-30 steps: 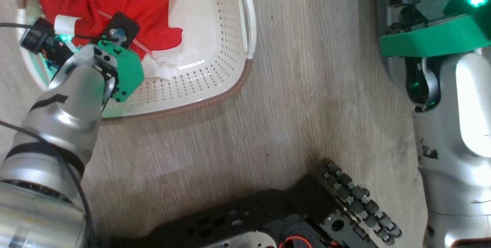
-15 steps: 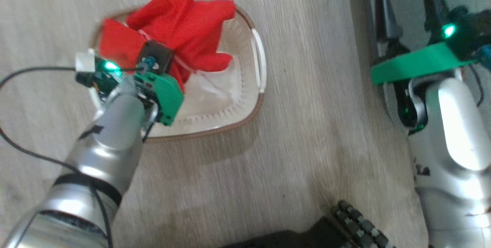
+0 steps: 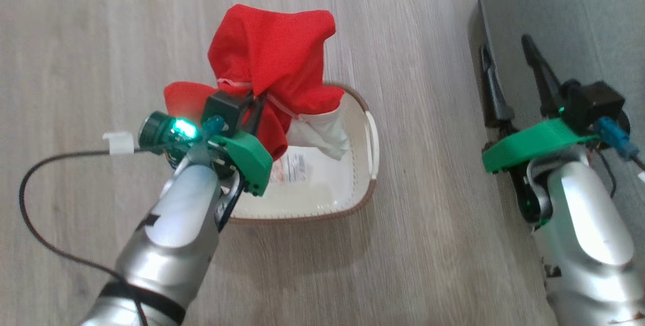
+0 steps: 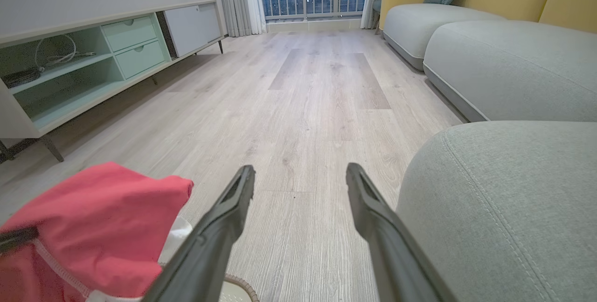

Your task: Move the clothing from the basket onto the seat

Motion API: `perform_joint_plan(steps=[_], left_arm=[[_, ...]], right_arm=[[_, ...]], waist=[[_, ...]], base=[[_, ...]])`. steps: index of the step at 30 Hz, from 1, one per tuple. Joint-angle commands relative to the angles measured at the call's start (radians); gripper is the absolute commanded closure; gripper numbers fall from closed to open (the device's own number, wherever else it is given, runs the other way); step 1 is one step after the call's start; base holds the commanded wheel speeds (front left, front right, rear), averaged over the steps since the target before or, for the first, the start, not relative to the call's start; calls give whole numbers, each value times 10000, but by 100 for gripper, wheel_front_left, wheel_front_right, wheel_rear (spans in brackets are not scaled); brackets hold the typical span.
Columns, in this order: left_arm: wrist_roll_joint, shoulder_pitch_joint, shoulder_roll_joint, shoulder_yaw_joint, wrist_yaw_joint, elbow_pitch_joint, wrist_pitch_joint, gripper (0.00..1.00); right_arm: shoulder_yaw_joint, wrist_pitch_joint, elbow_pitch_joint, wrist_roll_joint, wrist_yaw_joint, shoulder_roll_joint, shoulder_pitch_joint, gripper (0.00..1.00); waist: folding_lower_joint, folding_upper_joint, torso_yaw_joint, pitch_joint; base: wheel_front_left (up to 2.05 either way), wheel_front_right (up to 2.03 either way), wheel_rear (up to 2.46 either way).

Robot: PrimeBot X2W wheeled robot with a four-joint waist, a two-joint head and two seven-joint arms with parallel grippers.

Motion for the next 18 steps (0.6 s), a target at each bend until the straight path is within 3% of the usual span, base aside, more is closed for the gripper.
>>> perform_joint_plan(steps=[1, 18], left_arm=[[-82, 91, 90, 361, 96, -563, -136, 100], [-285, 1736, 34, 776, 321, -3612, -137, 100]], right_arm=[[176, -65, -227, 59, -4, -89, 179, 0], [298, -65, 433, 367, -4, -138, 1580, 0]], waist=[[2, -1, 441, -803], [2, -1, 842, -3104]], base=[[0, 0, 0], [0, 0, 0]])
